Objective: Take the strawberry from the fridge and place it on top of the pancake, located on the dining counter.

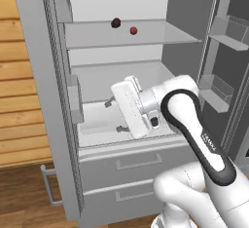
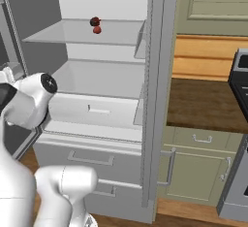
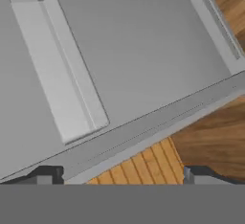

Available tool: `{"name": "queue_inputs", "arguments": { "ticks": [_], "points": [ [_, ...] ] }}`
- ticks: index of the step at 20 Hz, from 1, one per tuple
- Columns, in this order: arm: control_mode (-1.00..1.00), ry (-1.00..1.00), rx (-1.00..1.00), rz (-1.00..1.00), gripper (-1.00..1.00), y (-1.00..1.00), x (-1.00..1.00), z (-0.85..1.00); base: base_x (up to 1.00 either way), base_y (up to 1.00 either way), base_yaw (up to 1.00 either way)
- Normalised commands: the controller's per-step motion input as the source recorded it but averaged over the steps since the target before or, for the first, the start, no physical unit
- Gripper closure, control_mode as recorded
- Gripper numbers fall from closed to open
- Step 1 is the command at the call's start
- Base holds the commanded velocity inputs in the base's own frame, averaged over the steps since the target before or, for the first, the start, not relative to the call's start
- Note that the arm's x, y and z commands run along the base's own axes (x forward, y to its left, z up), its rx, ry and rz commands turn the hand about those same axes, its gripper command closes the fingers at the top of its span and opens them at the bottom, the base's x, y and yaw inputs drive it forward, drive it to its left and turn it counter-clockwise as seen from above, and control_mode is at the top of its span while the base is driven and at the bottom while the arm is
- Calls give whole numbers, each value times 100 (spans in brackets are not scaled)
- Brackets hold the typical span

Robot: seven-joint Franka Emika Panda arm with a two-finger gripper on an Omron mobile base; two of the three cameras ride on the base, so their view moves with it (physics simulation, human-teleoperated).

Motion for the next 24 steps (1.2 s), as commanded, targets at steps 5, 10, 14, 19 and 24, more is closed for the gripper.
{"name": "queue_inputs", "arguments": {
  "ticks": [5,10,14,19,24],
  "points": [
    [-100,21,-68,14,-100,-56,28,-14,0,0,0],
    [-100,2,-70,31,-100,-84,11,-19,0,0,0],
    [-100,-2,-80,37,-100,-75,1,-61,0,0,0],
    [-100,-33,-50,36,-100,-93,-15,-82,0,0,0],
    [-100,-3,12,-4,-100,-59,-5,-8,0,0,0]
  ]
}}
